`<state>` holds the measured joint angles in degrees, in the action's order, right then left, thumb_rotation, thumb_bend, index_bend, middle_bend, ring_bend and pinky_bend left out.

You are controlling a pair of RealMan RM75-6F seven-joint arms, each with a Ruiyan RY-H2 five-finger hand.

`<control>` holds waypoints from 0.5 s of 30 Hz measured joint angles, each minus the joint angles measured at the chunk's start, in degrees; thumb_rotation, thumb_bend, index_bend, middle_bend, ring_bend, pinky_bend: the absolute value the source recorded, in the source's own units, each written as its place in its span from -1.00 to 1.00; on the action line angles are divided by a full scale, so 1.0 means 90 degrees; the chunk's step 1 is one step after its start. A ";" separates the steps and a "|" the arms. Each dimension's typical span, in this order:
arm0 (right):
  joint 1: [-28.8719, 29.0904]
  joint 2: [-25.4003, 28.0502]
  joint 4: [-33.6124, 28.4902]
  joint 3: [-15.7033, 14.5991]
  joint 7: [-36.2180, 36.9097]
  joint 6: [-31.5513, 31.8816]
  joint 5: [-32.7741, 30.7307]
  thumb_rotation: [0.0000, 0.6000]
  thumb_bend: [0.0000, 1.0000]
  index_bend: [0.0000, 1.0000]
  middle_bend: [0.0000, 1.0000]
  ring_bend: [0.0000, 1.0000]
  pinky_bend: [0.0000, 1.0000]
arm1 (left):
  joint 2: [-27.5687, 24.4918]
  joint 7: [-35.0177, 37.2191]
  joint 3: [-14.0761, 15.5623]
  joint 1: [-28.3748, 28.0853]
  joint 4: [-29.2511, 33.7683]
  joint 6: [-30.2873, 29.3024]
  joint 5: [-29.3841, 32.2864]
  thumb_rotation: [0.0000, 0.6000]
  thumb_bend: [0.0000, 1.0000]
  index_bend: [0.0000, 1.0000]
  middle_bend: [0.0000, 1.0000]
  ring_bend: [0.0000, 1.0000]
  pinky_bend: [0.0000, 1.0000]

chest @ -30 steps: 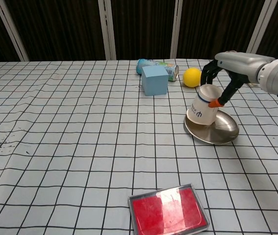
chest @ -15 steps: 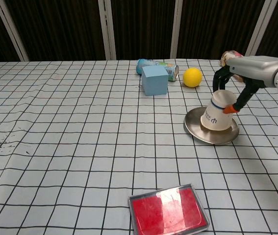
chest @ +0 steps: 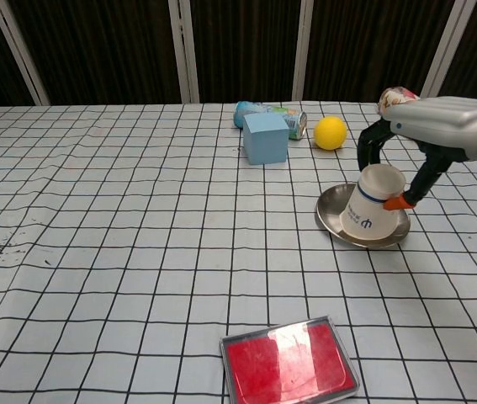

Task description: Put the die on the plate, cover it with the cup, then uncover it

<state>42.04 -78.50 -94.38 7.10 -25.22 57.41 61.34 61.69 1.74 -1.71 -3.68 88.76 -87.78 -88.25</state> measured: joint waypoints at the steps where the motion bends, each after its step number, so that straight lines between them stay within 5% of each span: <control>1: 0.0039 -0.0069 0.0048 0.0036 0.0001 -0.0040 -0.0034 1.00 -0.48 0.09 -0.09 -0.49 -1.00 | -0.0004 0.0010 -0.0003 -0.0001 -0.0006 0.0001 0.0004 1.00 -0.41 -0.56 -1.00 -1.00 -0.95; 15: 0.0393 -0.0783 0.1397 0.0334 0.0317 -0.0620 -0.0528 1.00 -0.48 0.09 -0.09 -0.49 -1.00 | -0.0012 0.0020 -0.0039 -0.0013 -0.0034 0.0042 0.0090 1.00 -0.41 -0.55 -1.00 -1.00 -0.95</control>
<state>45.58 -85.55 -81.81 10.11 -22.36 51.83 56.59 61.57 1.92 -2.06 -3.80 88.45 -87.40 -87.45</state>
